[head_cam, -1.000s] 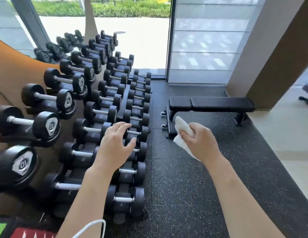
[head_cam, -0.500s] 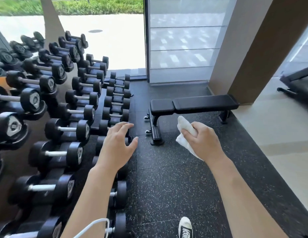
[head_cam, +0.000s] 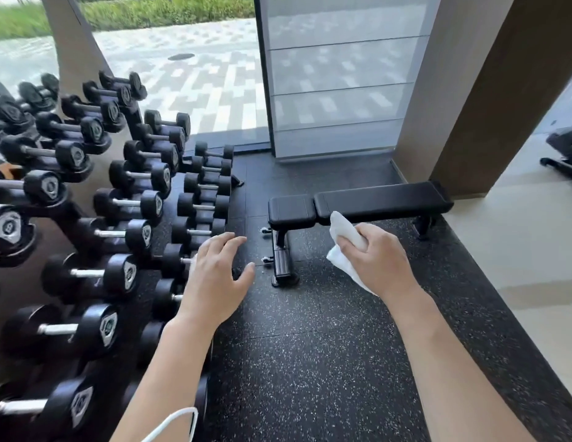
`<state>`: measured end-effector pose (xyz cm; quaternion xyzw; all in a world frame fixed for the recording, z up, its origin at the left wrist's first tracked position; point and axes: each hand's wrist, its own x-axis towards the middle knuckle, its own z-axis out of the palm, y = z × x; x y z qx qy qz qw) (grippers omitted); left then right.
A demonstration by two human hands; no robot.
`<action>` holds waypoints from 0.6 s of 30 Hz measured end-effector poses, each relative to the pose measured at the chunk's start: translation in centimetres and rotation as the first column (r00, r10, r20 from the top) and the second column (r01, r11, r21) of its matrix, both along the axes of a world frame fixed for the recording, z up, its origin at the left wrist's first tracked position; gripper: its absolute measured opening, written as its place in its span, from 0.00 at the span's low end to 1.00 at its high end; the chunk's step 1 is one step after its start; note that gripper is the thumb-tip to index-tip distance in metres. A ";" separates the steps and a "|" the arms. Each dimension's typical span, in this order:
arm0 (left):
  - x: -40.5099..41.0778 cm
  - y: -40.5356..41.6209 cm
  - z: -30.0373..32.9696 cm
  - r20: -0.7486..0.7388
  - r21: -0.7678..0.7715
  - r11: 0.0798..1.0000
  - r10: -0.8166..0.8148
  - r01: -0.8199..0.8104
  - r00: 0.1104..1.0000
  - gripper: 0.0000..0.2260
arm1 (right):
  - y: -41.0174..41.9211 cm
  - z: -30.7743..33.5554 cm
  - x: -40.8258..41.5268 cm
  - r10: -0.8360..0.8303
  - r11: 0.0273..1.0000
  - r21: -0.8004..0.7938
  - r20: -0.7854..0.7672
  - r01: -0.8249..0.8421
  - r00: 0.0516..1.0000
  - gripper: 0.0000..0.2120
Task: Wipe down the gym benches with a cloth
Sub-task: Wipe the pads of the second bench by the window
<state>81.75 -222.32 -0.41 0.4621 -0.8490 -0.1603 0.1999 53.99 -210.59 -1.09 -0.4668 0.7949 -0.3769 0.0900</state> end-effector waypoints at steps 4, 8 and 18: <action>-3.0 -2.8 0.1 0.003 -0.010 1.000 -0.022 0.022 1.000 0.24 | -2.6 0.0 -2.2 -0.008 1.000 -0.029 0.017 0.008 1.000 0.18; -5.3 -6.9 -0.1 -0.008 -0.003 1.000 -0.031 0.031 0.999 0.25 | -6.2 -0.4 -3.7 0.001 1.000 0.011 0.023 -0.001 1.000 0.15; -8.6 -23.3 -0.7 -0.079 -0.004 0.998 -0.069 0.069 0.994 0.24 | -21.7 1.3 -6.5 0.005 0.999 0.050 -0.055 -0.002 0.998 0.15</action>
